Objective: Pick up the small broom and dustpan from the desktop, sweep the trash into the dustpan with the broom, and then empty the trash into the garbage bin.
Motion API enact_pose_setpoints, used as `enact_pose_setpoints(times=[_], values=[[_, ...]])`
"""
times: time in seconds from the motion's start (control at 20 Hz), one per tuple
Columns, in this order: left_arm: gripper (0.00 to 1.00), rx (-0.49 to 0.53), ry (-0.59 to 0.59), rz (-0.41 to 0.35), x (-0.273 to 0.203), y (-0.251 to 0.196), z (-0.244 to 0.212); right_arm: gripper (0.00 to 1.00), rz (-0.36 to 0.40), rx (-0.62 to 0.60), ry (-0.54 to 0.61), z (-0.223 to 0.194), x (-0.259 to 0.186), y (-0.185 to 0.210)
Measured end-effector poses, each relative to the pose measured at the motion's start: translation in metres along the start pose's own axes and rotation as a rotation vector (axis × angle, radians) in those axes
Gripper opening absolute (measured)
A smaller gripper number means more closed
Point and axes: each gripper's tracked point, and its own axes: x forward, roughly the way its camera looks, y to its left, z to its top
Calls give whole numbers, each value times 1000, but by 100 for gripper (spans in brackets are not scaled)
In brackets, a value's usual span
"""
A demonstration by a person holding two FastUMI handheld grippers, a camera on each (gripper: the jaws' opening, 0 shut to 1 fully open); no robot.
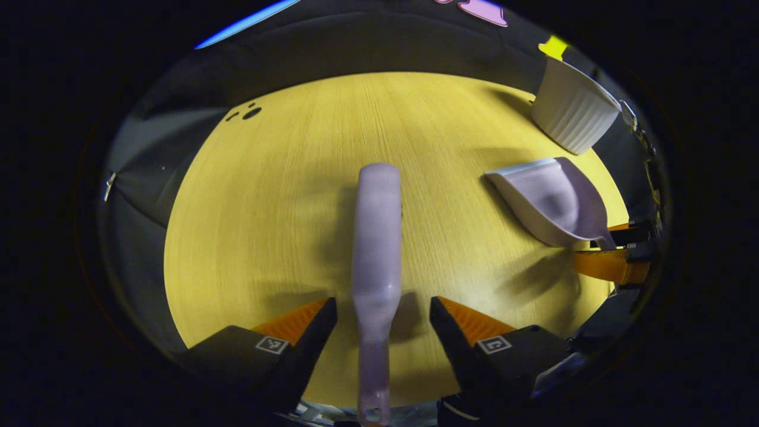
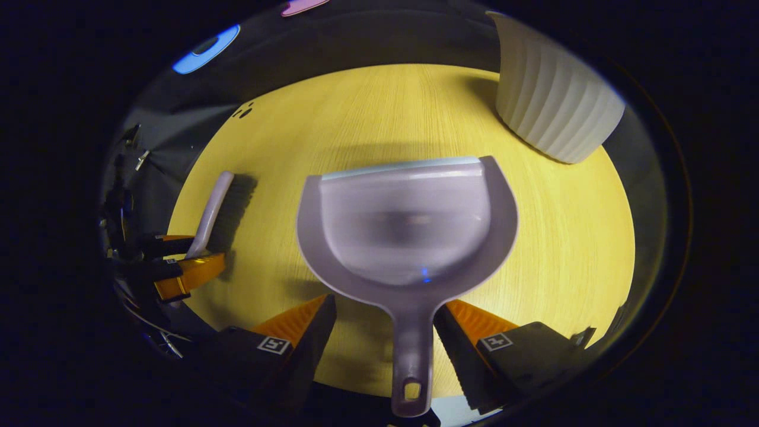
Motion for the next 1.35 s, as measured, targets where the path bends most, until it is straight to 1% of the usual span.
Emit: enact_pose_setpoints(times=[0.05, 0.15, 0.3, 0.4, 0.55, 0.65, 0.7, 0.75, 0.85, 0.95, 1.0, 1.05, 1.1, 1.15, 1.2, 1.25, 1.35], values=[[96, 5, -47, 17, -12, 3, 7, 99, -11, -2, -30, 4, -8, -2], [95, 11, -184, 44, -41, 9, 28, 99, -29, 3, -117, 17, -33, -4], [96, -19, -398, 29, -100, 4, 55, 100, -60, 9, -293, 46, -84, -6], [96, -41, -536, 24, -142, 0, 68, 99, -65, 12, -416, 65, -125, -3], [96, -59, -721, 22, -210, -10, 70, 100, -80, -5, -596, 85, -184, 3], [96, -69, -848, -4, -256, -17, 68, 99, -90, -25, -695, 80, -213, 10], [96, -79, -896, 1, -275, -21, 62, 99, -80, -33, -729, 72, -229, 17], [96, -90, -926, 12, -290, -24, 55, 99, -67, -44, -756, 63, -240, 24], [96, -124, -924, 77, -306, -23, 26, 99, -58, -89, -774, 39, -252, 36], [96, -155, -936, 96, -313, -33, 8, 99, -68, -143, -745, 5, -252, 42], [96, -170, -929, 101, -310, -36, -1, 99, -52, -146, -719, -13, -246, 49], [96, -189, -919, 97, -309, -41, -10, 99, -9, -160, -695, -29, -241, 61], [96, -211, -910, 81, -305, -49, -18, 99, 5, -197, -665, -39, -238, 67], [96, -232, -903, 56, -304, -58, -24, 99, -6, -220, -661, -39, -236, 68], [96, -237, -891, 26, -301, -67, -28, 98, 3, -225, -678, -34, -239, 72], [96, -223, -877, 2, -298, -75, -30, 98, 18, -228, -690, -31, -241, 77], [96, -186, -864, -7, -297, -75, -29, 98, 18, -248, -688, -32, -242, 82]])
